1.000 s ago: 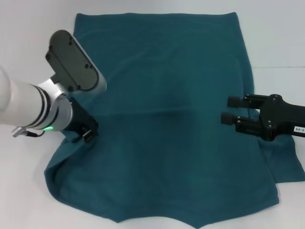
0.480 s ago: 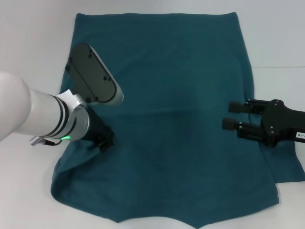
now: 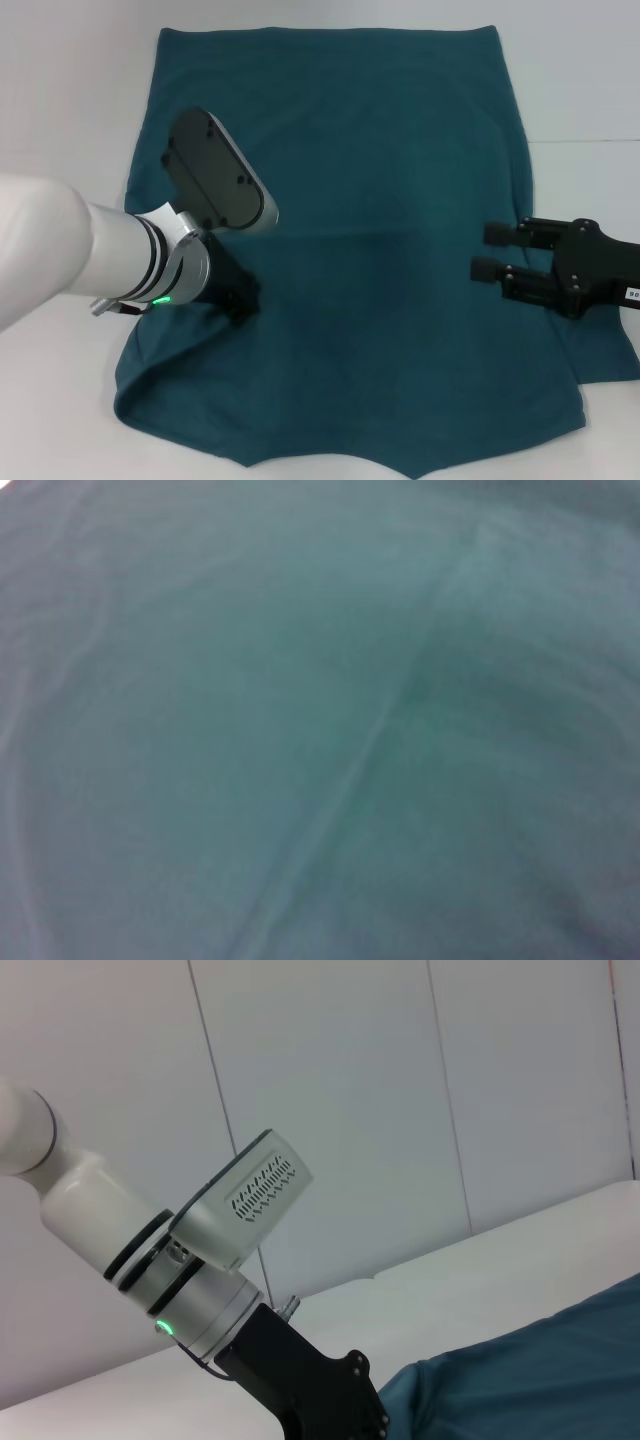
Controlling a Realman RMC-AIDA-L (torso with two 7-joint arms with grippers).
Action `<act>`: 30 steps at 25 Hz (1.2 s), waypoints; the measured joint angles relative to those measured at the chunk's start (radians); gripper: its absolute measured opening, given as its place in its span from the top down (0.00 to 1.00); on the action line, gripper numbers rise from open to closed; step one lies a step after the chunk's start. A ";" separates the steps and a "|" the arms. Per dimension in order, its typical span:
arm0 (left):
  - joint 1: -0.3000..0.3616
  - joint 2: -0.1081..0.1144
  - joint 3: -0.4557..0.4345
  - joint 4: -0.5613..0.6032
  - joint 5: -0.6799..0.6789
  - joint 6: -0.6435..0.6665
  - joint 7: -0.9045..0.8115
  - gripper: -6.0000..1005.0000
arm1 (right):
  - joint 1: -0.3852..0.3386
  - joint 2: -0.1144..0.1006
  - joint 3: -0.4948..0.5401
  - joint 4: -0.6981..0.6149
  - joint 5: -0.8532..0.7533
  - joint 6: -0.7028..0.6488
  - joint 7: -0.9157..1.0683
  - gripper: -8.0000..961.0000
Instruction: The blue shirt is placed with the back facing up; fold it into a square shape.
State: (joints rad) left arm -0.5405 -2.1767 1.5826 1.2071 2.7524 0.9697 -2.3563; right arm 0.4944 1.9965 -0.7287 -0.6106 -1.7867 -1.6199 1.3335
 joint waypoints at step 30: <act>0.000 0.000 0.004 0.101 0.012 0.033 -0.068 0.30 | -0.014 0.004 0.011 0.000 0.003 -0.002 -0.010 0.39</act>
State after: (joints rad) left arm -0.5405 -2.1764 1.5862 1.3081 2.7647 1.0031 -2.4240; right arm 0.4805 2.0003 -0.7178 -0.6105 -1.7839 -1.6219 1.3237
